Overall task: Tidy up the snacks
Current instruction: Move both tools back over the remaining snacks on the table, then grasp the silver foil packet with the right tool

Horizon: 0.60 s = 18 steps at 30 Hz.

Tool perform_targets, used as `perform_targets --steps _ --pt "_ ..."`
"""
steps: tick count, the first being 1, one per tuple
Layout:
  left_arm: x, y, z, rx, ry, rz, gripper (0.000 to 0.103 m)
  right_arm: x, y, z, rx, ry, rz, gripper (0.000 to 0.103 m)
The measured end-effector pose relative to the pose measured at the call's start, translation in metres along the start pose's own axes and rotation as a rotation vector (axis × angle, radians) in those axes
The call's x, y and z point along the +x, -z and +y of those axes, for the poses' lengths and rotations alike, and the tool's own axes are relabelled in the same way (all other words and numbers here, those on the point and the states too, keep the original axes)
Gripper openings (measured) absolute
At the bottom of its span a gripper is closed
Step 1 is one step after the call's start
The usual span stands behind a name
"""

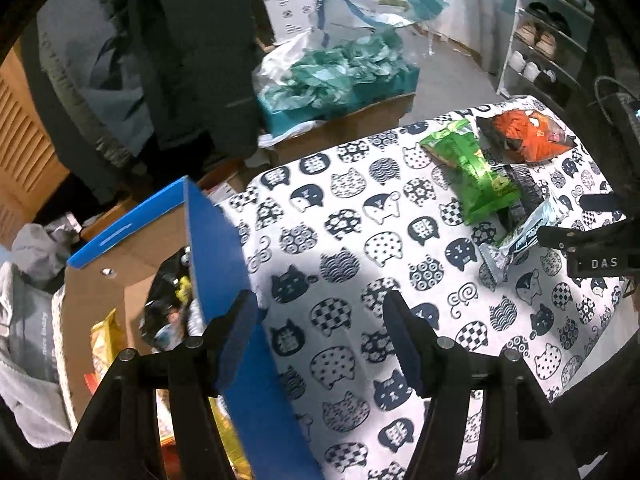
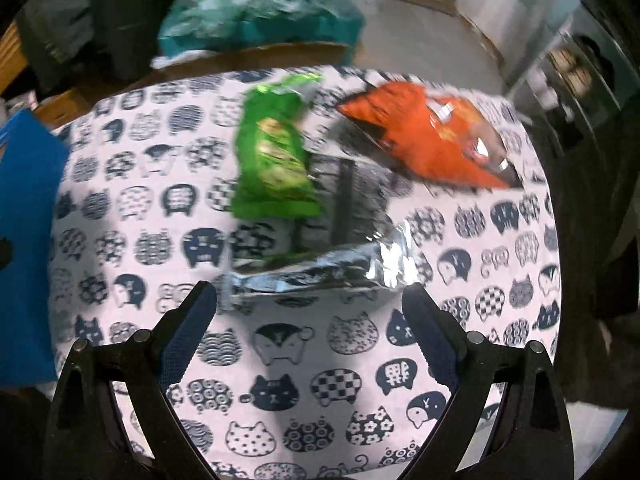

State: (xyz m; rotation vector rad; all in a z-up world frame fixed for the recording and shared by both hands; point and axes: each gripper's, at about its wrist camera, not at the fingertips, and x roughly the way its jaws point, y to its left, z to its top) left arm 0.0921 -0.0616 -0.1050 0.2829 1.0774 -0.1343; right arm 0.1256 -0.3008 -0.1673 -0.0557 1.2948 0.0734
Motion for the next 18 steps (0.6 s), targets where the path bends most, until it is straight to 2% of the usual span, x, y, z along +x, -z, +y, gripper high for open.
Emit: perform_targets --steps 3,12,18 --pt "0.007 -0.005 -0.006 0.009 0.004 -0.005 0.071 0.01 -0.001 -0.012 0.061 -0.018 0.02 0.093" --pt "0.031 -0.014 -0.014 0.004 0.03 0.018 0.071 0.044 -0.004 -0.034 0.274 -0.106 0.055 0.093" --pt "0.046 -0.013 -0.017 0.009 0.027 0.049 0.071 0.059 -0.006 -0.033 0.284 -0.086 0.078 0.091"
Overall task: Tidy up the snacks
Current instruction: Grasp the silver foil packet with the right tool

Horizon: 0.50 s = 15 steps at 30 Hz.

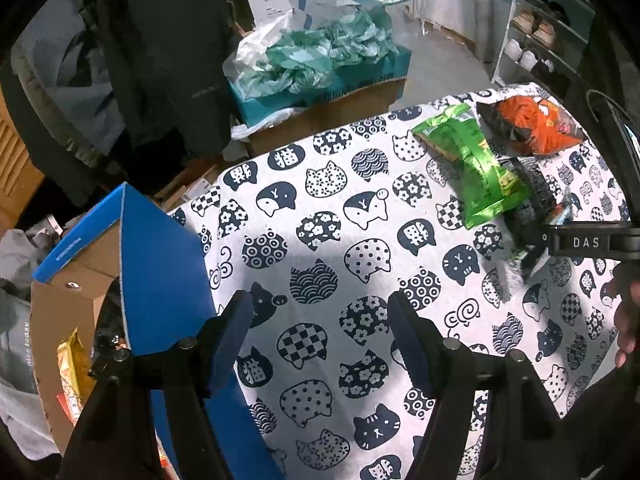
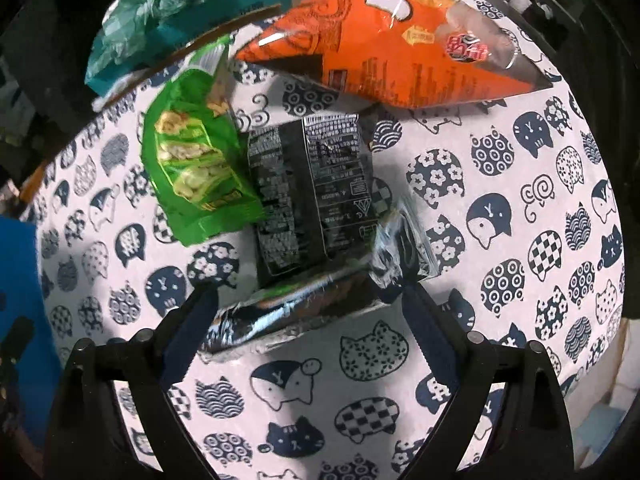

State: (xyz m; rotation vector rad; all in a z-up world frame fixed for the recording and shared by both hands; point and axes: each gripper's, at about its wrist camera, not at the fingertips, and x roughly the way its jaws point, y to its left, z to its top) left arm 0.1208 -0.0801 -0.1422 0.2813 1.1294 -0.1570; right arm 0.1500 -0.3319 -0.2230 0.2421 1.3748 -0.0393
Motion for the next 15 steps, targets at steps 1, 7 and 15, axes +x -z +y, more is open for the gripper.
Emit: perform_targets --steps 1,7,15 --pt "0.001 0.0 0.0 0.0 0.001 0.003 0.071 0.002 0.001 0.002 -0.017 0.013 0.005 0.088" --pt "0.009 -0.003 -0.005 0.002 0.01 0.024 0.071 -0.006 0.006 -0.001 -0.115 0.047 -0.005 0.054" --pt "0.011 -0.007 -0.018 0.033 0.013 0.034 0.071 -0.009 0.012 -0.03 -0.174 0.156 -0.001 0.044"
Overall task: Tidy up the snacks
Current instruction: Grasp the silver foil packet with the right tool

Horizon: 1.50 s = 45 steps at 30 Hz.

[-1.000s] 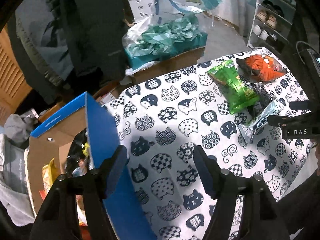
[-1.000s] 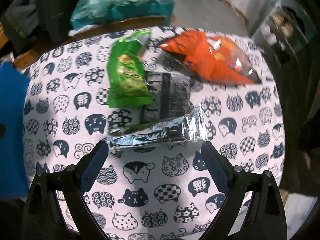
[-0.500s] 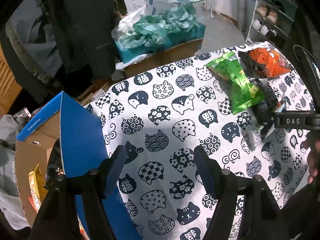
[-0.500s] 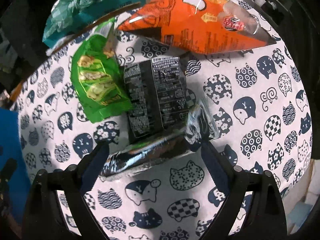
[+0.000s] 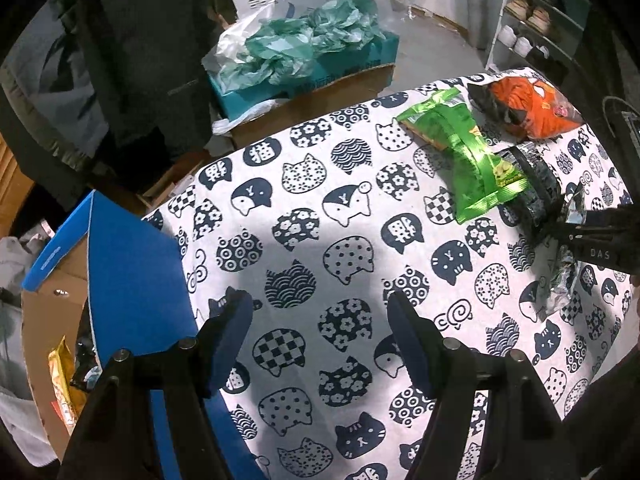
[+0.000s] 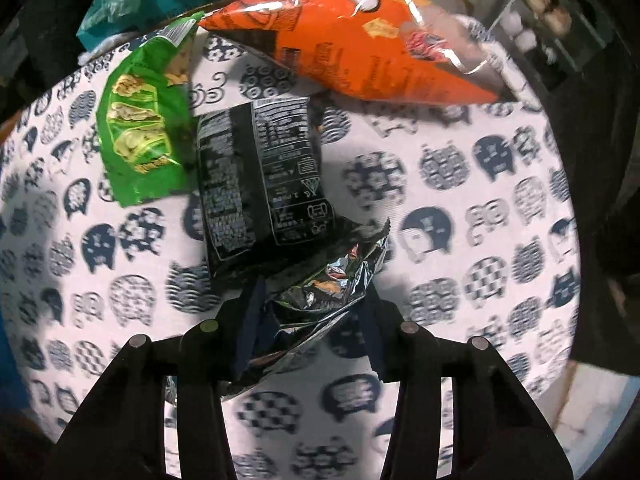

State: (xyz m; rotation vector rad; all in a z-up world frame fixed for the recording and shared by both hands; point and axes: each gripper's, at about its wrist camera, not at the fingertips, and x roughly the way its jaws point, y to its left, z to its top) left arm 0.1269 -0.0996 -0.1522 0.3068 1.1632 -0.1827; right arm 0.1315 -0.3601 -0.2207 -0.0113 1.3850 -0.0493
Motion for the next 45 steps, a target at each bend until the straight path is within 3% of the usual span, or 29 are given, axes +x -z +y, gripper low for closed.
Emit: perform_targets --steps 4,7,11,16,25,27,29,32,41,45 --pt "-0.001 -0.002 -0.007 0.013 0.004 -0.002 0.074 -0.01 -0.002 -0.008 -0.042 0.09 -0.05 0.044" --pt "0.0 -0.004 -0.012 0.025 0.003 0.002 0.075 -0.013 -0.003 -0.02 -0.025 0.091 -0.06 0.045" --pt "0.003 -0.007 -0.02 0.038 0.01 0.011 0.075 -0.009 0.003 -0.039 0.075 -0.017 -0.032 0.073" --pt "0.005 -0.008 -0.029 0.054 0.014 0.018 0.076 0.0 0.015 -0.058 0.162 -0.103 0.009 0.073" --pt "0.013 -0.005 -0.038 0.081 0.006 0.047 0.076 0.025 0.02 -0.046 0.192 -0.101 0.057 0.076" --pt "0.014 -0.006 -0.038 0.08 0.01 0.048 0.076 0.025 0.022 -0.039 0.155 -0.077 0.049 0.072" --pt "0.014 -0.007 -0.038 0.08 0.012 0.046 0.076 0.022 0.023 -0.037 0.114 -0.05 0.032 0.042" --pt "0.016 -0.008 -0.038 0.071 0.026 0.048 0.076 0.018 0.024 -0.04 0.077 -0.034 0.02 0.03" --pt "0.019 -0.031 -0.046 0.017 0.069 0.045 0.076 -0.016 0.004 -0.068 -0.005 0.038 -0.062 0.028" --pt "0.014 -0.048 -0.051 -0.01 0.088 0.015 0.082 -0.035 -0.006 -0.066 -0.066 0.064 -0.09 0.028"
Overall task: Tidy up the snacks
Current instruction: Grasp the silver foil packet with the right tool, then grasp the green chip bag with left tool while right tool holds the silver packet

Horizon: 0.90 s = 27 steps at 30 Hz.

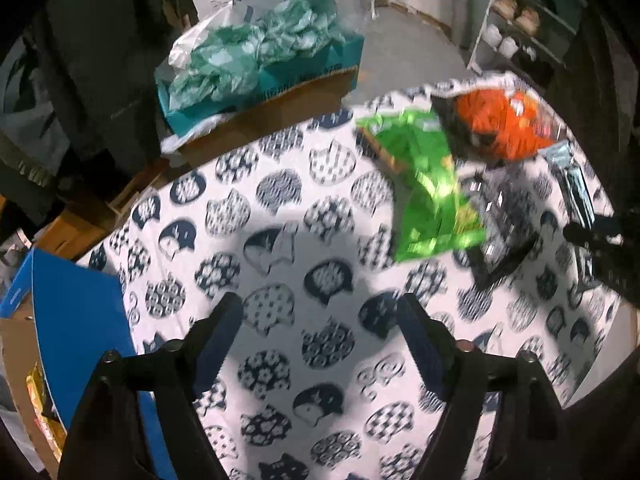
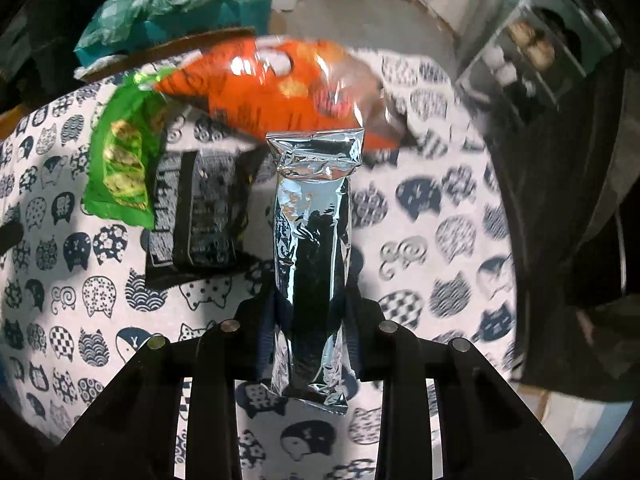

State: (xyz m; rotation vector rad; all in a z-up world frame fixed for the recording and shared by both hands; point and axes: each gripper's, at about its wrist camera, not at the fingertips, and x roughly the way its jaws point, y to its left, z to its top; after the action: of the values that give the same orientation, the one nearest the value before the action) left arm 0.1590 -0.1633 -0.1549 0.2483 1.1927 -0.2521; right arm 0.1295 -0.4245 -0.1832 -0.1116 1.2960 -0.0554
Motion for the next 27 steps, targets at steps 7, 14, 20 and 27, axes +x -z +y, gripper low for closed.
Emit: perform_targets --steps 7,14,20,27 --pt "0.008 -0.039 -0.024 -0.009 0.044 -0.031 0.087 -0.021 -0.027 0.026 -0.076 -0.004 -0.035 0.028" --pt "0.026 -0.068 -0.055 0.041 0.031 -0.035 0.087 -0.026 -0.042 0.019 -0.156 -0.027 -0.037 0.028" --pt "0.052 -0.082 -0.072 0.041 0.034 0.011 0.087 -0.03 -0.051 0.009 -0.242 -0.017 -0.029 0.028" --pt "0.069 -0.081 -0.071 0.028 0.057 0.013 0.086 -0.031 -0.049 -0.002 -0.217 -0.082 -0.041 0.028"
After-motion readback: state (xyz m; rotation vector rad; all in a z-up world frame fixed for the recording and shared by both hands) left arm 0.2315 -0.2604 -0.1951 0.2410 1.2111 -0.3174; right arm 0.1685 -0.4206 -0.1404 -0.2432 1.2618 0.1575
